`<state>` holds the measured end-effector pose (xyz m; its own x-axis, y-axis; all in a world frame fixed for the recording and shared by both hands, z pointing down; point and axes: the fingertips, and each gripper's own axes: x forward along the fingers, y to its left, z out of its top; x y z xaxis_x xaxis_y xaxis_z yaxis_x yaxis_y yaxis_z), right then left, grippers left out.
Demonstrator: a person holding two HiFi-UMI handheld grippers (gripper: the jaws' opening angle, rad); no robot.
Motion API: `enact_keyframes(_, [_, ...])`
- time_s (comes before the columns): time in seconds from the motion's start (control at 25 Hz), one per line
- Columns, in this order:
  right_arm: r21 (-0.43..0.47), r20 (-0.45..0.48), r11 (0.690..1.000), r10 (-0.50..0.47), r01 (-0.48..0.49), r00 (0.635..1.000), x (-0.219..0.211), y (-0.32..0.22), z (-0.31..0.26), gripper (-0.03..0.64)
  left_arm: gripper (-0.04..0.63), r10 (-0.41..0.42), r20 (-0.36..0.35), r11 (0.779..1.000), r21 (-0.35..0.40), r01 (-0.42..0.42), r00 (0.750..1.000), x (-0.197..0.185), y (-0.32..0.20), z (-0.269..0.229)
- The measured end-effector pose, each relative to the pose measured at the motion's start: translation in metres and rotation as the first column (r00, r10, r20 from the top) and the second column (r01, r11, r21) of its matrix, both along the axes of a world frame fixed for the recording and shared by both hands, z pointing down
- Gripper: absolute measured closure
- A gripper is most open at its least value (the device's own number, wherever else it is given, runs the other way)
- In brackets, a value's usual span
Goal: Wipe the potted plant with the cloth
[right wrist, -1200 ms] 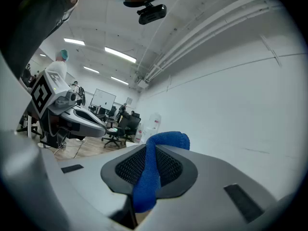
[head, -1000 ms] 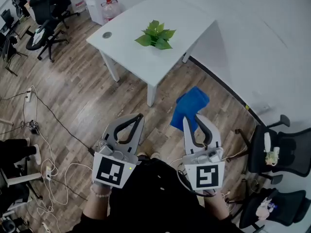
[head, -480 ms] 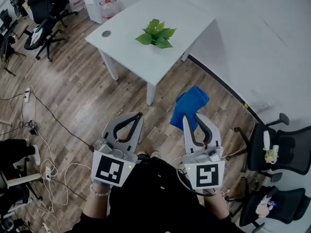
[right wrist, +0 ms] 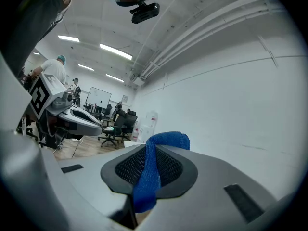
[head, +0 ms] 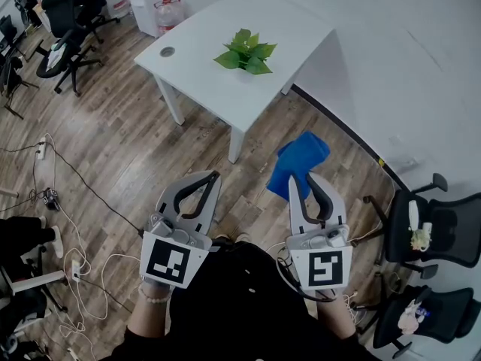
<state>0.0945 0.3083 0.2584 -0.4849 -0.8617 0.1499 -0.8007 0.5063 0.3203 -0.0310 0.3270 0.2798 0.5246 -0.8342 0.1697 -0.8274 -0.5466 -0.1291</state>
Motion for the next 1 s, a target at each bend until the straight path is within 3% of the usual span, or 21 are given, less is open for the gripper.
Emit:
enact_keyframes(0.52, [-0.029,-0.043,0.996,0.083,-0.084,0.996,0.002,0.006,0.013,0.534,0.581,0.004,-0.016,1.000,0.015,-0.004,1.000,-0.020,0.000,0.003])
enact_keyframes(1.0, [0.021,-0.049,0.995,0.096,-0.095,0.994,0.021,-0.044,0.013,0.534,0.581,-0.053,-0.027,0.998,0.032,0.053,0.998,-0.025,-0.032,0.002])
